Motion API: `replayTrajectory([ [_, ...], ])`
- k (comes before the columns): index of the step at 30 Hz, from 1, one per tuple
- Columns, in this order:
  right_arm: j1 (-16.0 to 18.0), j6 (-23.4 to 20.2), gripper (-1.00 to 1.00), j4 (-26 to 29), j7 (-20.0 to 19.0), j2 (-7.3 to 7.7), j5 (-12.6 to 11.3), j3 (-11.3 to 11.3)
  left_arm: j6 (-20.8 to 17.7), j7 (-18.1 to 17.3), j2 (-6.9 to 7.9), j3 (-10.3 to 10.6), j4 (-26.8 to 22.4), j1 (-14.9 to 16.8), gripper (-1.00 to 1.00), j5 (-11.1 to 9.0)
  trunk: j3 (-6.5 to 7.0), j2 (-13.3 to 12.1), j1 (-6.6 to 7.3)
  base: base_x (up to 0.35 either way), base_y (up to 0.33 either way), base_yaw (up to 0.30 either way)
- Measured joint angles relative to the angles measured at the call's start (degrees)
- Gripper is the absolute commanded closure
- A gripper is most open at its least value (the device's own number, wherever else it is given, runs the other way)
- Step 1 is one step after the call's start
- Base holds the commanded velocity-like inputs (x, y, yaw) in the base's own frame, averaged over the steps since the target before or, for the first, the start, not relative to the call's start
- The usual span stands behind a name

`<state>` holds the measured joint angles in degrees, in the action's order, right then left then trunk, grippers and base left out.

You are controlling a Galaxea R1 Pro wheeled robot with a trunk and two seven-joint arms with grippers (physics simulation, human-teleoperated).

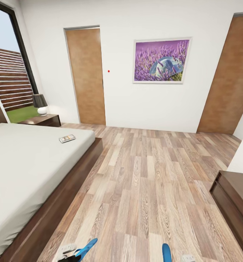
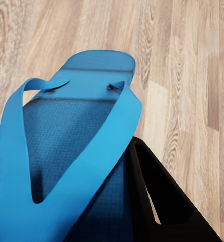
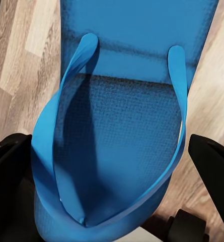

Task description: In the bedroom, move the book from the bed onto either nightstand, and place the two sandals side by side next to the bed.

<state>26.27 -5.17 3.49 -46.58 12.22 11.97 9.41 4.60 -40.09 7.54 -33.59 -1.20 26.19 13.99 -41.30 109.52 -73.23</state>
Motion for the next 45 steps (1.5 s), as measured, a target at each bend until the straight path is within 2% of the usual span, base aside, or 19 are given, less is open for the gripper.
replayTrajectory([
  [45, 0.0, 0.0, 1.0, 0.0, 0.08, 0.0, 0.0, 0.0, 0.03, 0.13, 0.0, 0.0, 0.0, -0.02, 1.0, 0.06, -0.44, 0.0, 0.0, 0.0, 0.0, 0.0],
])
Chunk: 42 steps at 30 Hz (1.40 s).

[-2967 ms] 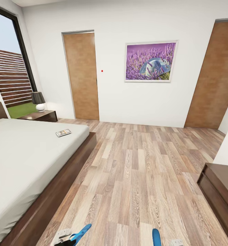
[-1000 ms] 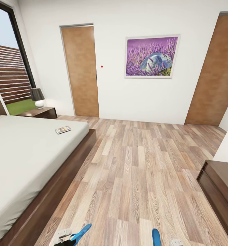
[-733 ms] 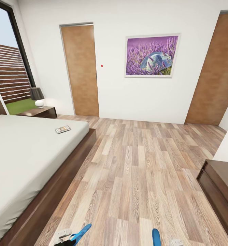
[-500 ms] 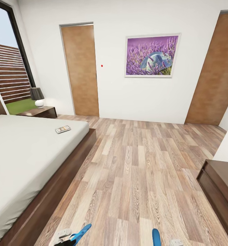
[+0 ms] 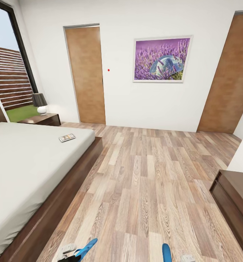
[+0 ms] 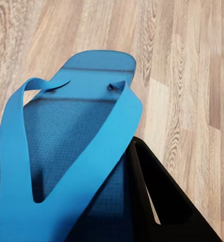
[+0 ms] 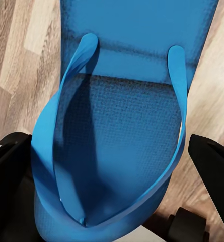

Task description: In the bedroom, move the book from the bed onto either nightstand, and place the two sandals side by side next to the bed.

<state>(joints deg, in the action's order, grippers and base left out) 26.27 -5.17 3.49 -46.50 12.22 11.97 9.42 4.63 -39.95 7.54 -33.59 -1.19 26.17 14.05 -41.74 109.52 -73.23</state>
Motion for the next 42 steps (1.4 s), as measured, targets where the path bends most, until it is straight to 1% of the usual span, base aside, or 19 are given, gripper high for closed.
replayTrajectory([
  [4, 0.0, 0.0, 1.0, 0.0, 0.0, 0.0, 0.01, -0.01, 0.01, 0.06, 0.0, 0.0, 0.0, 0.01, 1.0, 0.04, 0.0, 0.0, 0.02, 0.116, -0.018, 0.0],
  [13, 0.0, 0.0, 1.0, 0.0, 0.03, 0.0, 0.06, 0.0, 0.01, -0.02, 0.0, -0.01, 0.0, 0.02, 1.0, 0.03, 0.0, 0.0, 0.02, 0.247, -0.132, 0.0],
  [28, 0.0, -0.06, 1.0, 0.08, 0.2, -0.05, 0.08, 0.0, -0.02, -0.09, 0.0, 0.0, 0.0, 0.01, 1.0, -0.01, 0.0, 0.0, 0.0, 0.019, -0.012, -0.005],
  [42, -0.01, 0.0, 1.0, 0.08, 0.28, 0.01, 0.07, -0.01, -0.02, -0.02, -0.01, -0.02, 0.01, 0.02, 1.0, -0.02, 0.0, 0.0, 0.0, 0.0, 0.0, -0.237],
])
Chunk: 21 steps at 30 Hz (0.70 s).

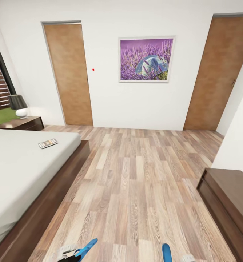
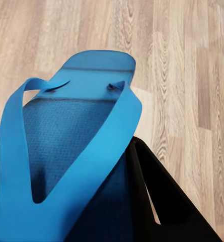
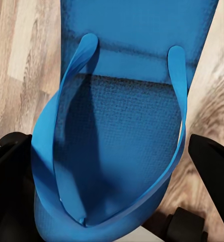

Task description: In the bedroom, move the book from the bed onto either nightstand, and place the two sandals side by side next to the bed.

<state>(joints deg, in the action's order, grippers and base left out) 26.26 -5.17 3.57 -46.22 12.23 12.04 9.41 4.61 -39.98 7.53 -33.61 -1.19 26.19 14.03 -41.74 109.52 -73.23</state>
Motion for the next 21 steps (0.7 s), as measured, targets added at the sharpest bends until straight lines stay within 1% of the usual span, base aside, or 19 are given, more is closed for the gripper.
replayTrajectory([
  [4, 0.01, 0.0, 1.0, 0.0, 0.03, 0.0, 0.01, 0.0, 0.0, -0.02, 0.0, 0.01, -0.01, -0.02, 1.0, -0.01, 0.0, 0.0, 0.0, 0.0, 0.0, -0.056],
  [14, 0.03, 0.0, 1.0, -0.01, 0.02, -0.09, 0.0, 0.02, 0.02, -0.02, 0.01, 0.01, -0.01, -0.01, 1.0, 0.01, 0.0, 0.0, 0.0, 0.007, 0.0, -0.005],
  [17, 0.02, 0.0, 1.0, -0.02, 0.01, -0.09, 0.02, -0.02, 0.07, -0.02, 0.01, 0.02, -0.01, -0.02, 1.0, 0.01, 0.0, 0.0, 0.02, 0.195, 0.0, 0.0],
  [21, 0.01, 0.0, 1.0, -0.03, 0.05, -0.09, 0.02, -0.01, 0.08, -0.03, 0.01, 0.03, -0.01, -0.02, 1.0, 0.03, 0.0, 0.0, 0.03, 0.286, -0.01, 0.0],
])
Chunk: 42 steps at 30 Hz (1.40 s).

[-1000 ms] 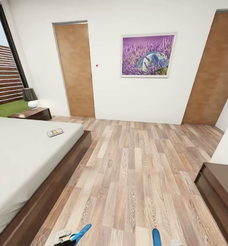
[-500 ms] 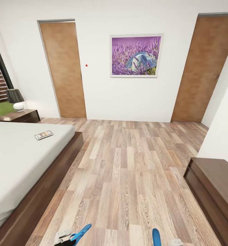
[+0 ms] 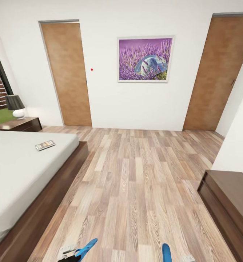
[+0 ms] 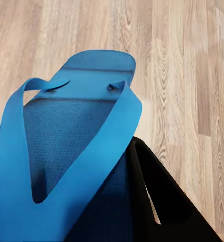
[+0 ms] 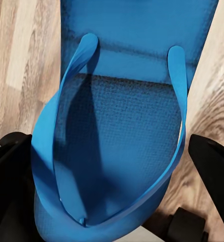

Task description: In the bedroom, move the book from the bed onto either nightstand, and place the two sandals side by side next to the bed.

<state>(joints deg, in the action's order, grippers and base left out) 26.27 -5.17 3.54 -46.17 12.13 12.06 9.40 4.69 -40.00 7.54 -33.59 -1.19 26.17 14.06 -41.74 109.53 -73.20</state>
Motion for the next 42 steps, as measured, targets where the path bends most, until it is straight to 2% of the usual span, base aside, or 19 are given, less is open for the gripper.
replayTrajectory([
  [42, 0.0, 0.0, 1.0, -0.05, 0.02, 0.0, 0.03, -0.07, -0.02, -0.02, 0.0, 0.07, 0.01, 0.01, 1.0, -0.04, 0.0, 0.0, 0.0, 0.316, -0.099, 0.0],
])
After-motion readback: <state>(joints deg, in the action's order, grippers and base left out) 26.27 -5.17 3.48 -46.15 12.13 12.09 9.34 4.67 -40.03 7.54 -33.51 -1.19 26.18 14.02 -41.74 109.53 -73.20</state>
